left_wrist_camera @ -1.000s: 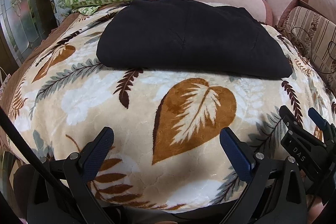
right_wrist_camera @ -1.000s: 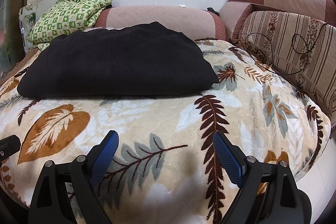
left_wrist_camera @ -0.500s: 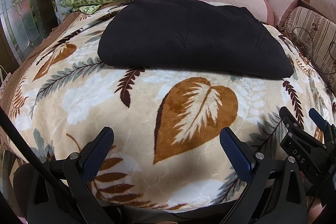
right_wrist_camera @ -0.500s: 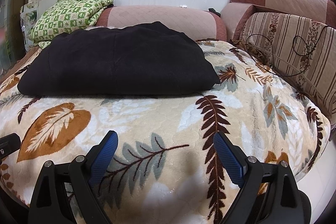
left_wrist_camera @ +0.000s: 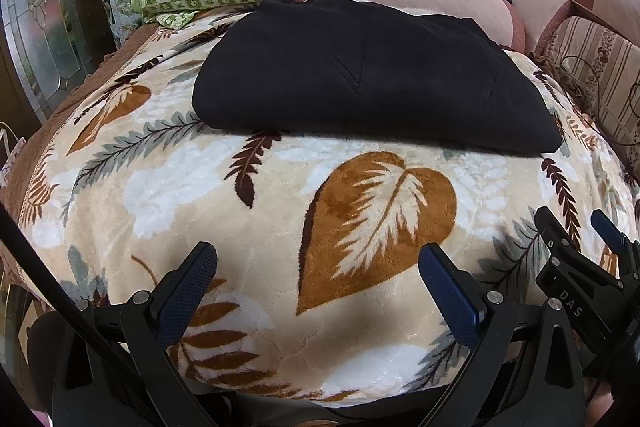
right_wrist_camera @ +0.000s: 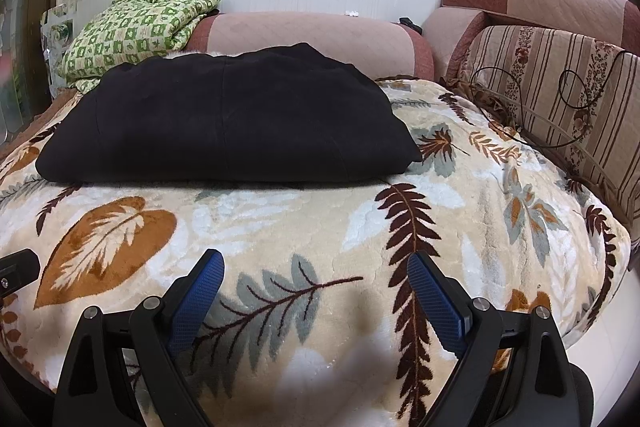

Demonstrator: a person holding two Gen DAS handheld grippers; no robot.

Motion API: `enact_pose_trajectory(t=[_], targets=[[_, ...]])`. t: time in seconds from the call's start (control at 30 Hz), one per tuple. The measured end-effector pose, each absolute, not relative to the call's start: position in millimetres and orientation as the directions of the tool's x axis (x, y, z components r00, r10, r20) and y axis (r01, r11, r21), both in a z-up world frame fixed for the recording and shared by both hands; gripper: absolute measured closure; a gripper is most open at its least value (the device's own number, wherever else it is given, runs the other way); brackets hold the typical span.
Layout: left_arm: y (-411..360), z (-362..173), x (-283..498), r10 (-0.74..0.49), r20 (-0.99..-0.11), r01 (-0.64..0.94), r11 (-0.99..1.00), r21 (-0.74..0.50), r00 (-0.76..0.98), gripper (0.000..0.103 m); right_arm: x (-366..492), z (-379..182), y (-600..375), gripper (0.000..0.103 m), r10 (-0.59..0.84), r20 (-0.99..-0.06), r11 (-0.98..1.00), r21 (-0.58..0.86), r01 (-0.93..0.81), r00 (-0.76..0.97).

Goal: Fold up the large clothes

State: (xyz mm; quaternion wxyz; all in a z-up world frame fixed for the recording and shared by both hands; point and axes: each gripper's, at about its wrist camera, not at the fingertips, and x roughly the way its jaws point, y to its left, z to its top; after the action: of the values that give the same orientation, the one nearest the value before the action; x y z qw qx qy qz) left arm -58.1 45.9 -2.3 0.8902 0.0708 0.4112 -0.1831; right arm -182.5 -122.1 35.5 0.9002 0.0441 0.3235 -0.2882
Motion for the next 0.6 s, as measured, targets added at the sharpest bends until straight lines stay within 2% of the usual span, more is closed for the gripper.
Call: enact_pose_trajectory(t=[0.6], targets=[[42.6,11.3,-72.5,-0.251,-0.726,0.381,0.924,0.017,0.64,0.003,-186.6,39.7,-120.8,0.006,-0.495,-0.593,0.831,-0.109,0.546,0.635]])
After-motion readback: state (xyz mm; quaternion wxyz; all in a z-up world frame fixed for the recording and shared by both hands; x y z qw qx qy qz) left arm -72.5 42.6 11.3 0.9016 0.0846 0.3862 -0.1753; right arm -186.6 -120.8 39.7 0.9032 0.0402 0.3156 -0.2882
